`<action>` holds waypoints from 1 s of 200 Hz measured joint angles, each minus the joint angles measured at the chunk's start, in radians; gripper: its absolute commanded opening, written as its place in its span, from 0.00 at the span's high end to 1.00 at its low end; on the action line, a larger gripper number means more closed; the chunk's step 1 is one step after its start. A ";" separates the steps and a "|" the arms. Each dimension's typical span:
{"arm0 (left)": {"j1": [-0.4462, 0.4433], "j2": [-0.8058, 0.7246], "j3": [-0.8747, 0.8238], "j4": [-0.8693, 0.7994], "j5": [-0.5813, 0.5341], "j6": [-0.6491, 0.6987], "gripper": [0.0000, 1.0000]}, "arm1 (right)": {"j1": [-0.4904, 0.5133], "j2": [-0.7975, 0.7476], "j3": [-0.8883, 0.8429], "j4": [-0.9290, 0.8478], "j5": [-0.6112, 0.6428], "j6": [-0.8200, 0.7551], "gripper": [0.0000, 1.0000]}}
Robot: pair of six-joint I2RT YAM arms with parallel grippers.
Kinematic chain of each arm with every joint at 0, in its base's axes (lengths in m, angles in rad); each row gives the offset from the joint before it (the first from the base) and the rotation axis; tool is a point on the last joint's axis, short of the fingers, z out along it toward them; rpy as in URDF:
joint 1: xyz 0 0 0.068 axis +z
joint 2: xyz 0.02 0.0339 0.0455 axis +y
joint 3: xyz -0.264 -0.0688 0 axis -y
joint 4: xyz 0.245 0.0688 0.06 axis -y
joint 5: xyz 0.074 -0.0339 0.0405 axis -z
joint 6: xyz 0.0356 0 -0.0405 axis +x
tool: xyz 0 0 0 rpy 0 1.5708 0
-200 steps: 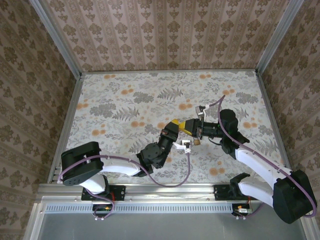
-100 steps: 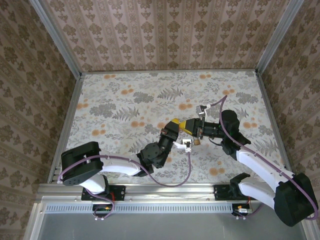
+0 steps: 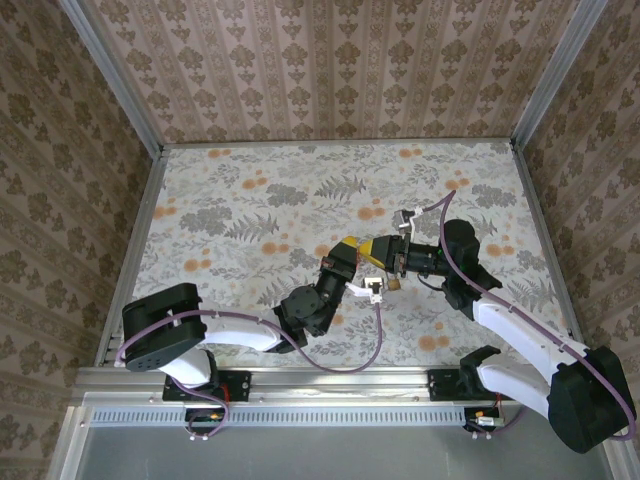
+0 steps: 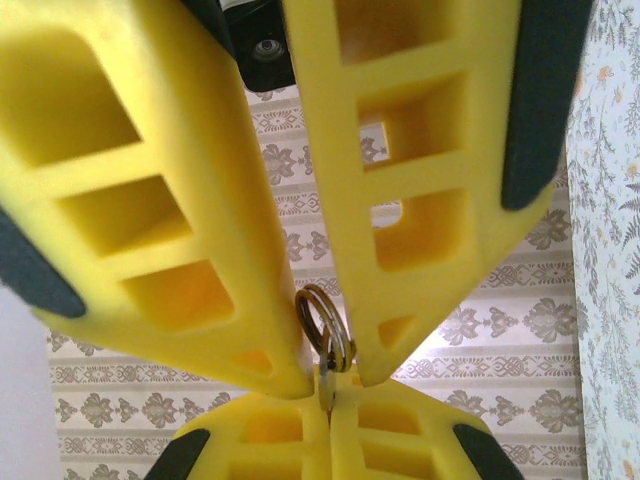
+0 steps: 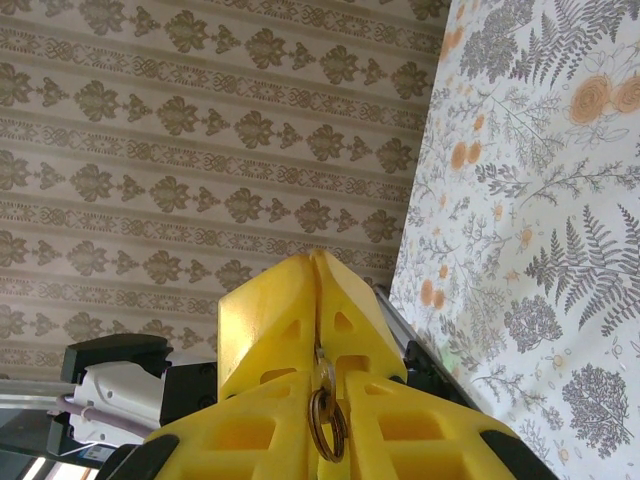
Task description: Unlock with the key
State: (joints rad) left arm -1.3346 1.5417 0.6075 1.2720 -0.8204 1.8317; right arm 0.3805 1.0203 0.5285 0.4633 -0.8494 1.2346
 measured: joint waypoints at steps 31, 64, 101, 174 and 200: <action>0.000 0.000 0.000 0.000 0.000 -0.007 1.00 | 0.000 0.000 0.000 0.002 0.000 0.001 0.84; 0.000 0.000 0.002 0.000 0.000 -0.007 1.00 | 0.000 0.002 0.000 0.006 0.000 0.005 0.84; 0.000 0.001 0.004 0.000 -0.011 -0.010 1.00 | 0.001 0.016 0.008 0.013 -0.001 0.012 0.85; 0.000 0.010 0.010 0.002 -0.027 -0.025 1.00 | 0.002 0.020 0.009 0.021 0.000 0.023 0.92; 0.000 0.010 0.010 0.002 -0.030 -0.026 0.97 | 0.002 0.018 0.009 0.019 0.004 0.023 0.93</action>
State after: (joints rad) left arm -1.3346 1.5513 0.6178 1.2743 -0.8501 1.8057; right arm 0.3828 1.0386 0.5377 0.4828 -0.8452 1.2572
